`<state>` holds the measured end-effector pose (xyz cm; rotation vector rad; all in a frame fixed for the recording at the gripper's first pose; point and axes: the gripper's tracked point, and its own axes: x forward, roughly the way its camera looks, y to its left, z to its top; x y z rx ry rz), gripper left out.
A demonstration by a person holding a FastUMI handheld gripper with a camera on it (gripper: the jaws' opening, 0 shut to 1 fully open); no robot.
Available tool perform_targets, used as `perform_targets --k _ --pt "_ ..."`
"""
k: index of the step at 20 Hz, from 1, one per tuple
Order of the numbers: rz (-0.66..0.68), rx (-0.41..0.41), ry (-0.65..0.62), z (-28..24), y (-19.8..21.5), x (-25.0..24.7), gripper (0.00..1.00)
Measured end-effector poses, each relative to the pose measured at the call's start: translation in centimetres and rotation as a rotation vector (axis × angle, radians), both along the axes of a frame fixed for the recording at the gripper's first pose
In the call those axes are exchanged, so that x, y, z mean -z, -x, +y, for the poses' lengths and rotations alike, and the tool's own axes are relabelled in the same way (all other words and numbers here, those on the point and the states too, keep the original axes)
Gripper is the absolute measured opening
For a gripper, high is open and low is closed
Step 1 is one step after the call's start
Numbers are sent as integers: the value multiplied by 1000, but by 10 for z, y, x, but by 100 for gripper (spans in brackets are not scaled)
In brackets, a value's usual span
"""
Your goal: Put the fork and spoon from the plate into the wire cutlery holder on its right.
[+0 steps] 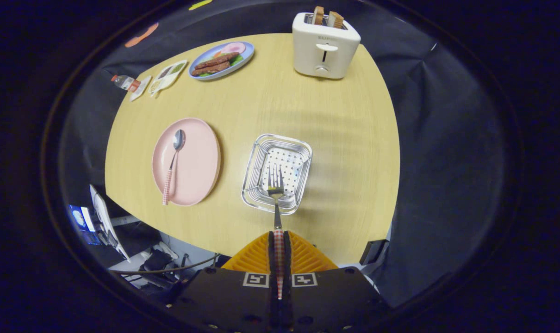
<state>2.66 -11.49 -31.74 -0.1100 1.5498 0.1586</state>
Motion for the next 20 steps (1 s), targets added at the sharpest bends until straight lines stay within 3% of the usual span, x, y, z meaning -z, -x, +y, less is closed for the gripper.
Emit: perform_targets --k 8,14,20 --pt "143 -9 48 13 -17 10 4" --pt "167 -4 60 21 -25 16 4" --pt "113 31 70 18 -28 13 10"
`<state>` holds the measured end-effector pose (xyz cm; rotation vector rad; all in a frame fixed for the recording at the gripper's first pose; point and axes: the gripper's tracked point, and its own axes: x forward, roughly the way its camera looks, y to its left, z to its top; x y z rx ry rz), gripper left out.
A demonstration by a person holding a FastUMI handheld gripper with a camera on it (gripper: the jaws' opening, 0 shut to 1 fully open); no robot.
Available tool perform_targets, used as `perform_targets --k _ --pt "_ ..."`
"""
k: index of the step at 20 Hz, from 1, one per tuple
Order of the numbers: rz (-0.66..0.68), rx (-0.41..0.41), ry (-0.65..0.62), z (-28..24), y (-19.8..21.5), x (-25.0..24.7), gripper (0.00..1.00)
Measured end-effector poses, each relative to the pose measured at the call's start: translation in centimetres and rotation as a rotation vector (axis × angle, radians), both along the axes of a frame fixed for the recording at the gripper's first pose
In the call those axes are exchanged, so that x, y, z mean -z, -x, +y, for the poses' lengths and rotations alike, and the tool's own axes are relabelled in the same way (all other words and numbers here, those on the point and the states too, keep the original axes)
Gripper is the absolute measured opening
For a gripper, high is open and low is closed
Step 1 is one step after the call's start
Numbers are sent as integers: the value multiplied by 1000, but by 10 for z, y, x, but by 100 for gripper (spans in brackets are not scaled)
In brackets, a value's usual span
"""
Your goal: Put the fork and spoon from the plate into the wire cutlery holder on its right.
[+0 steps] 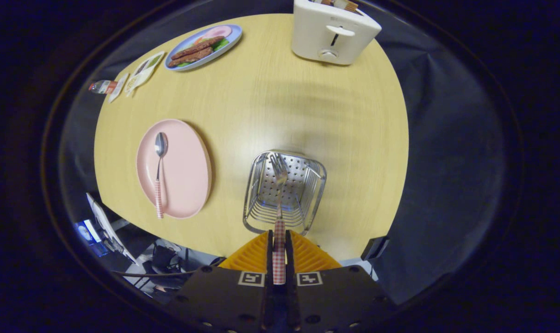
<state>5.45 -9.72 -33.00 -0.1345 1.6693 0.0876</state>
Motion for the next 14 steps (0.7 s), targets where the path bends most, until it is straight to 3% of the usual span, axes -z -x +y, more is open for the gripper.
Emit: perform_targets --k 6,10,12,14 --pt "-103 19 -13 7 -1 -16 16" --pt "-214 21 -38 29 -10 -23 31" --pt "-299 16 -41 41 -20 -28 32" --pt "-373 13 -59 58 -25 -31 43"
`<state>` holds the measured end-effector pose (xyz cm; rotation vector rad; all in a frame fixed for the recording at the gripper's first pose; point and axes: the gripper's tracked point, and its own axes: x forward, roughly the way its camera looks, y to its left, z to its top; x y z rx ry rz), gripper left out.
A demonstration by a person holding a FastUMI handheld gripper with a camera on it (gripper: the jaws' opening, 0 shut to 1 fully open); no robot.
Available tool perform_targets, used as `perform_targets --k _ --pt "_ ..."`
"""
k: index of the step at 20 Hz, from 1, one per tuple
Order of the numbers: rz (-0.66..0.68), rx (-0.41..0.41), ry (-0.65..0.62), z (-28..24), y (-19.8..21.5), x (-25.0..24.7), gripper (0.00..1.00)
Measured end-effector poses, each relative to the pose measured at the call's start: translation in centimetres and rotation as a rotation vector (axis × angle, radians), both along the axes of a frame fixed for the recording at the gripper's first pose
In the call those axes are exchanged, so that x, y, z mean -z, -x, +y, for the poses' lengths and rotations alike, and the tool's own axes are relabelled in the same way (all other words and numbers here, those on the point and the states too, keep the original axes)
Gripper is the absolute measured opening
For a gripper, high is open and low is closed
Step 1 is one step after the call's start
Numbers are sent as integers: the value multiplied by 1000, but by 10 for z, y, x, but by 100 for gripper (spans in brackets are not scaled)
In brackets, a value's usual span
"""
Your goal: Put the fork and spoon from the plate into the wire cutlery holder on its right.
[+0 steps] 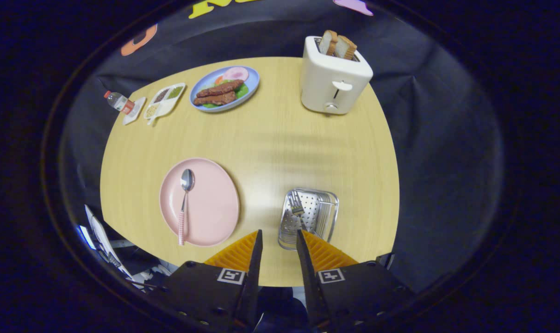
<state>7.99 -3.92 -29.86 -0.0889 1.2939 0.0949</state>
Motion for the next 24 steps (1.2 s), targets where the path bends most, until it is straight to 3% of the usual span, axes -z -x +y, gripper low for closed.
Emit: perform_targets --k 4,10,21,24 --pt "-137 30 -58 35 -10 -6 64" --pt "-215 67 -130 86 -8 9 97" --pt "-204 30 -173 173 32 83 97" --pt "-284 12 -129 183 33 93 96"
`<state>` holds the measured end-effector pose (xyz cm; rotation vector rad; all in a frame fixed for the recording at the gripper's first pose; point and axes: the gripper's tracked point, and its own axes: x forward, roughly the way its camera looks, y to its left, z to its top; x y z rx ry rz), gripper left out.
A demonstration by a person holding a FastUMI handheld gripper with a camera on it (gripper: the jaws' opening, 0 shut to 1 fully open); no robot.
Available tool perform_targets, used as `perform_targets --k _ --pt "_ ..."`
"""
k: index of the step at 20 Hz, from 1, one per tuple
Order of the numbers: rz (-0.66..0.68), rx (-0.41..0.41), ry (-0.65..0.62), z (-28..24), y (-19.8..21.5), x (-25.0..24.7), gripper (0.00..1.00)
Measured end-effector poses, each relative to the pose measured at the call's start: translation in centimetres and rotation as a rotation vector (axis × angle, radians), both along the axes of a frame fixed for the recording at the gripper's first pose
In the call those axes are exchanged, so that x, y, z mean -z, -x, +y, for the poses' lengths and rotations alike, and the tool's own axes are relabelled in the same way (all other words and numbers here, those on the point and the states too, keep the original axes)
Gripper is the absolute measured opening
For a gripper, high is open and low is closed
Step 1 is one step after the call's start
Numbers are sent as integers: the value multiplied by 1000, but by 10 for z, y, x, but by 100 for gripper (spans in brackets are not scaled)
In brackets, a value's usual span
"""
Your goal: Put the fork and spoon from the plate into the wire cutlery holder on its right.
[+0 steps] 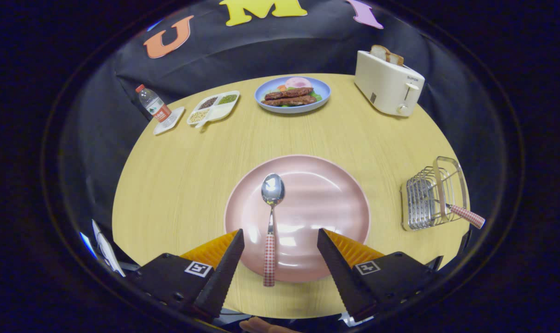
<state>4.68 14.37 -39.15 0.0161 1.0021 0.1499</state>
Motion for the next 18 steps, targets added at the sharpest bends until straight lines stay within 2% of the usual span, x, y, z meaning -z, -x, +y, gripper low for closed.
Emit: perform_targets --k 2,4,8,10,13,14,16,18 --pt "-86 -19 70 3 -7 4 93" --pt "-130 -36 118 8 -7 10 83" --pt "-83 -42 97 21 4 31 66" --pt "-75 -13 87 20 5 36 55" --pt "-28 35 83 13 13 44 31" --pt "-14 36 70 15 15 45 26" --pt "-17 35 76 13 15 44 25" --pt "-10 29 80 12 18 45 6"
